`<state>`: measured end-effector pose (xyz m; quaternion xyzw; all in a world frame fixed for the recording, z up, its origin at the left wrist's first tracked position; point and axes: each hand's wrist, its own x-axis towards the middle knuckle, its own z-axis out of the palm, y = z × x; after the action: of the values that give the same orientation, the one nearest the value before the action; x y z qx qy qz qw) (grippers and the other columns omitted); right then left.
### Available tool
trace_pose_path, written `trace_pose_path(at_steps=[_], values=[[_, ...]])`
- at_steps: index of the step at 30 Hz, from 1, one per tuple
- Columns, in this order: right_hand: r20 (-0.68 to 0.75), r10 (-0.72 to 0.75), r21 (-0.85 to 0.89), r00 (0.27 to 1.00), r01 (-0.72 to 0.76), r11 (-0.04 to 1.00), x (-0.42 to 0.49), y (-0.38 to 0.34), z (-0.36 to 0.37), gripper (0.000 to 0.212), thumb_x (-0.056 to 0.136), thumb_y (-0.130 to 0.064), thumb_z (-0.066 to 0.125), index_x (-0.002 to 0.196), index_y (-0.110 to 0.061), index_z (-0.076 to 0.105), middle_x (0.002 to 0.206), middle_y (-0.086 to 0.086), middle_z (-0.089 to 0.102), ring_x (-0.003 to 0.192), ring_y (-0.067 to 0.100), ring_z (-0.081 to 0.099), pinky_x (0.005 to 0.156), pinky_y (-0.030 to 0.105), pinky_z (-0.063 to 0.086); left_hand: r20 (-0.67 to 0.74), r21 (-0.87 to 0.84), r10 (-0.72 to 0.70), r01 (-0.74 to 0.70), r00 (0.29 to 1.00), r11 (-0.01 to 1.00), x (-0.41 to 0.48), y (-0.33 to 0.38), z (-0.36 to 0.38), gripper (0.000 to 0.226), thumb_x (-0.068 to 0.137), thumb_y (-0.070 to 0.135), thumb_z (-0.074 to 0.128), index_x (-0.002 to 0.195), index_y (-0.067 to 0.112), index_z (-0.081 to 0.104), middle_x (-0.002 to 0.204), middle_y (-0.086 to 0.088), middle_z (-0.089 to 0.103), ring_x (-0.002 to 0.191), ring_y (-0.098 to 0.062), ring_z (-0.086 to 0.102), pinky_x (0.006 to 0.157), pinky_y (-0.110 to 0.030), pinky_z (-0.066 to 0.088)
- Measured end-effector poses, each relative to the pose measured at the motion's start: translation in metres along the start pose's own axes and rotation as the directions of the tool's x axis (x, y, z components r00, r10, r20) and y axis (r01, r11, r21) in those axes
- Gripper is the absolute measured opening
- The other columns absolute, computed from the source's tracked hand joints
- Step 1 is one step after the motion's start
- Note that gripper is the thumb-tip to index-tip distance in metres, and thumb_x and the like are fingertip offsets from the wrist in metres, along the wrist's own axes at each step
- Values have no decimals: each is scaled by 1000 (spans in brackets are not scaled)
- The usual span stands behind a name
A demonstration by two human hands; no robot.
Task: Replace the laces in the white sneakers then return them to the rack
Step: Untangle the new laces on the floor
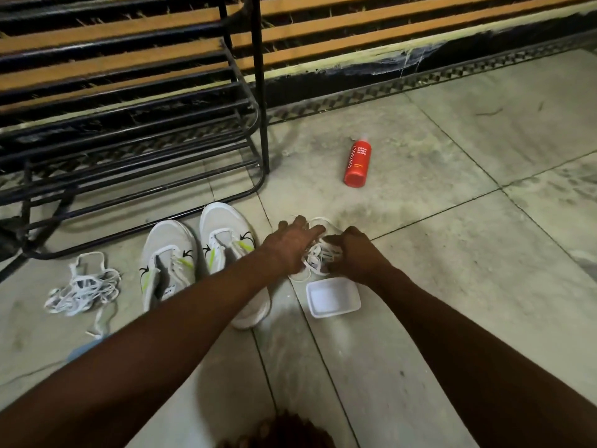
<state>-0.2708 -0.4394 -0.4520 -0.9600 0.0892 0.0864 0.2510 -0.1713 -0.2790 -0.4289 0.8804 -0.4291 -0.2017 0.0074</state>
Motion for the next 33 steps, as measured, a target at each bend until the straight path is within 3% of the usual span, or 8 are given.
trace_pose_path(at_steps=[4, 10, 18, 21, 23, 26, 29, 33], values=[[31, -38, -155, 999, 42, 987, 8, 1, 8, 27, 86, -37, 68, 100, -14, 70, 100, 10, 68, 98, 28, 57, 86, 30, 44, -37, -116, 9, -13, 999, 993, 12, 3, 14, 36, 89, 12, 65, 124, 14, 58, 129, -16, 44, 113, -41, 55, 101, -47, 46], [-118, -73, 32, 990, 77, 997, 2, 2, -12, 18, 77, -10, 72, 62, -11, 63, 61, 8, 60, 57, 23, 54, 60, 27, 31, -215, -386, -70, -19, 974, 922, 10, 1, 18, 29, 78, 13, 79, 104, 15, 66, 102, -7, 57, 102, -28, 59, 80, -30, 43], [-364, 35, 388, 931, 118, 914, -45, -8, -36, 12, 78, -9, 76, 84, -18, 80, 72, -4, 75, 66, 6, 68, 61, 23, 50, -409, -577, -124, -150, 904, 803, -36, 24, 2, 36, 73, -3, 75, 94, 25, 75, 79, 8, 67, 65, 4, 58, 60, -3, 37], [-308, -23, 275, 951, 113, 955, -63, -5, -32, 2, 79, -11, 78, 79, -12, 80, 70, 6, 73, 64, 20, 68, 60, 32, 49, -352, -611, -74, -169, 933, 774, -54, 37, 15, 40, 74, -2, 75, 105, 22, 70, 84, 4, 70, 71, 4, 62, 64, -14, 47], [-265, -38, 200, 963, 94, 975, -73, -5, -22, 4, 81, -14, 77, 78, -11, 79, 70, 7, 71, 64, 21, 66, 60, 29, 46, -272, -626, -77, -116, 959, 771, -63, 43, 25, 54, 75, -2, 73, 123, 21, 63, 101, -3, 70, 89, -12, 67, 78, -28, 54], [-144, 18, -41, 989, -24, 999, -79, -10, -1, 17, 87, -34, 66, 96, -21, 74, 95, -1, 69, 87, 17, 65, 71, 30, 54, -247, -647, -106, -82, 963, 758, -74, 48, 34, 68, 77, -4, 73, 138, 17, 53, 125, -10, 62, 111, -26, 64, 95, -40, 54], [-100, -25, -260, 995, -2, 965, -77, -15, 12, 25, 93, -35, 57, 112, -25, 68, 115, -3, 62, 110, 18, 59, 80, 31, 54, -292, -592, -109, -90, 950, 801, -83, 45, 37, 64, 82, -5, 70, 140, 12, 52, 133, -11, 57, 118, -28, 58, 100, -41, 51], [37, -26, -256, 999, 34, 966, -74, -19, 7, 31, 94, -30, 59, 122, -19, 68, 124, 6, 59, 117, 23, 58, 93, 35, 52, -356, -495, -33, -159, 934, 854, -92, 43, 39, 49, 80, 0, 66, 128, 8, 63, 122, -12, 63, 113, -28, 60, 99, -30, 47]])
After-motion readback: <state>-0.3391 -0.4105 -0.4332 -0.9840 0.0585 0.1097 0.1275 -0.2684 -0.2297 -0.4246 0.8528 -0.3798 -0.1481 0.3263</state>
